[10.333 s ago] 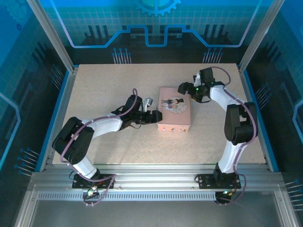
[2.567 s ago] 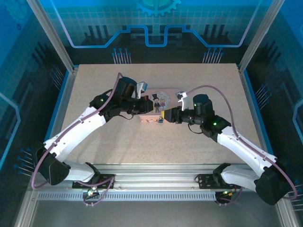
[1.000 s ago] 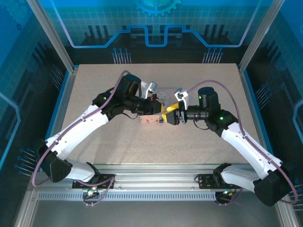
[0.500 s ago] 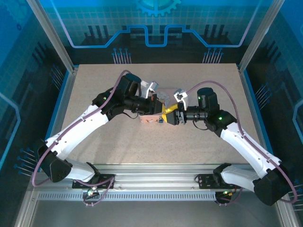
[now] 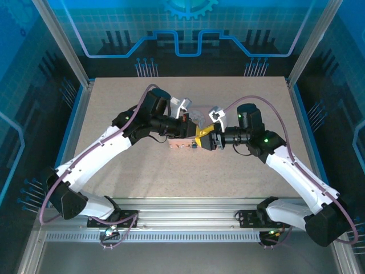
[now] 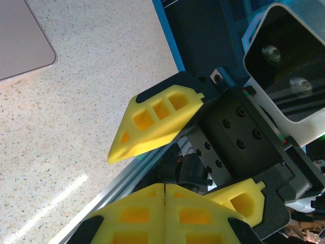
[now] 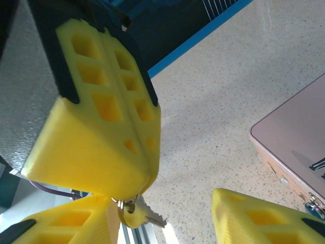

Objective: Unlock the padlock with the key

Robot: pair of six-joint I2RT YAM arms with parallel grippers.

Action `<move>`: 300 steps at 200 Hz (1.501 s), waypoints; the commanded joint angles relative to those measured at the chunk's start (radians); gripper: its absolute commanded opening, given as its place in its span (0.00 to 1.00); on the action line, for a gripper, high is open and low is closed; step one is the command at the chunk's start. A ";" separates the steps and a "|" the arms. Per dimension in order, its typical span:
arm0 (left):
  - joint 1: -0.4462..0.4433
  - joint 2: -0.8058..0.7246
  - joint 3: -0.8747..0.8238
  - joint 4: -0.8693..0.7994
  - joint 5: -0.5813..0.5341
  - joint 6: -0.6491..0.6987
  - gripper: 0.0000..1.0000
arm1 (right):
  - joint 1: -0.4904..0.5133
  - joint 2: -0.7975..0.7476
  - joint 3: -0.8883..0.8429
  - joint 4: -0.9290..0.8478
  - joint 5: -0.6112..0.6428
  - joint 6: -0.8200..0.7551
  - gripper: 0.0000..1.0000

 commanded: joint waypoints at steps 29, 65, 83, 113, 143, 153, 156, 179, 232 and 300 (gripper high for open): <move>-0.009 0.020 0.027 -0.028 0.033 0.034 0.00 | 0.008 -0.021 0.035 -0.034 -0.019 -0.032 0.46; -0.009 0.028 0.025 -0.035 0.037 0.039 0.00 | 0.010 -0.021 0.048 -0.047 -0.027 -0.047 0.40; -0.008 0.030 0.023 -0.039 0.040 0.041 0.00 | 0.009 -0.016 0.056 -0.057 -0.028 -0.057 0.33; -0.009 0.031 0.025 -0.042 0.045 0.045 0.00 | 0.010 0.004 0.067 -0.066 -0.044 -0.062 0.22; -0.011 0.031 0.025 -0.042 0.046 0.047 0.00 | 0.010 0.016 0.077 -0.072 -0.055 -0.068 0.08; -0.009 0.030 0.023 -0.040 0.048 0.047 0.00 | 0.011 0.020 0.079 -0.075 -0.053 -0.067 0.06; -0.010 0.030 0.023 -0.040 0.048 0.047 0.00 | 0.011 0.021 0.079 -0.075 -0.052 -0.067 0.06; -0.011 0.025 0.018 -0.032 0.052 0.045 0.00 | 0.013 0.033 0.081 -0.078 -0.049 -0.065 0.02; -0.005 -0.021 -0.013 -0.002 -0.030 0.050 0.44 | 0.015 0.027 0.050 -0.031 -0.022 -0.021 0.00; 0.065 -0.201 -0.230 0.226 -0.086 -0.031 0.55 | 0.000 -0.017 -0.021 0.125 0.007 0.141 0.00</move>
